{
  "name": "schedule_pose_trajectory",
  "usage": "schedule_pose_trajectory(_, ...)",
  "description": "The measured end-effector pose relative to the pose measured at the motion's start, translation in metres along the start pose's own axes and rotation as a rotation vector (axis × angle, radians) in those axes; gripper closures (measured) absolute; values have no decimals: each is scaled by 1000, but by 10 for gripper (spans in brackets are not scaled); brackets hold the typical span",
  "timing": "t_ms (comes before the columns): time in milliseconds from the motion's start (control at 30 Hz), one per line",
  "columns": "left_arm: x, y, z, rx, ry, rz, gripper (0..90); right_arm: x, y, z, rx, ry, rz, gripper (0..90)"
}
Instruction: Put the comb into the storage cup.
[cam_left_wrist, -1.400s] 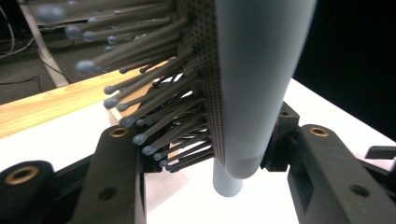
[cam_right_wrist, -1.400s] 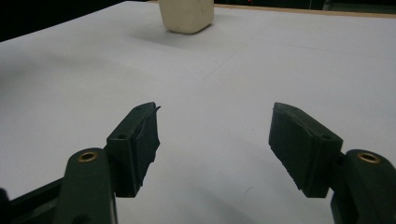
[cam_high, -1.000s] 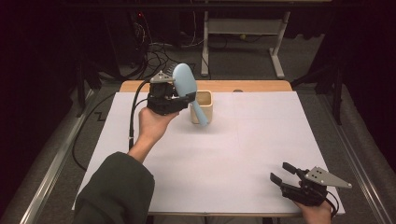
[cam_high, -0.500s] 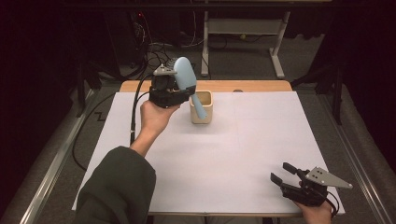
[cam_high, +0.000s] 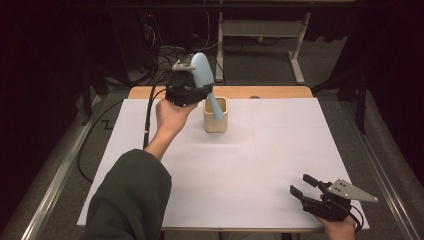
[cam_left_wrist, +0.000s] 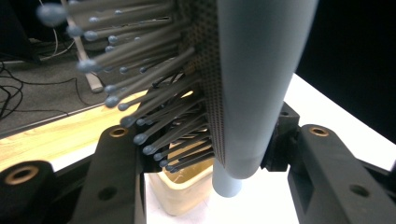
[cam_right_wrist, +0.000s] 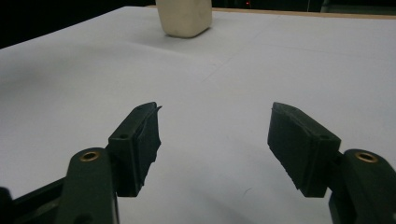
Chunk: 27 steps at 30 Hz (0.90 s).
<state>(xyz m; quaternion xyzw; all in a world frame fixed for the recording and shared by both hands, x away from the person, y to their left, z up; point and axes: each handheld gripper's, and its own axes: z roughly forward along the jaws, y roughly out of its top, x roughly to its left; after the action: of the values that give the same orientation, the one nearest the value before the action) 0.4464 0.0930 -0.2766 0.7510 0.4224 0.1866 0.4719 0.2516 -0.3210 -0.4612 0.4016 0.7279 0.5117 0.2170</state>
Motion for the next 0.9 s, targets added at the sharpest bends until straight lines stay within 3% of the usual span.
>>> schedule_pose_trajectory(433, 6, 9, 11, -14, 29, -23, 536, 0, 0, 0, 5, -3, 1, 346)
schedule_pose_trajectory(900, 21, 6, 29, -2, 84, -61, 535, 0, 0, 0, 3, -4, 2, 347)
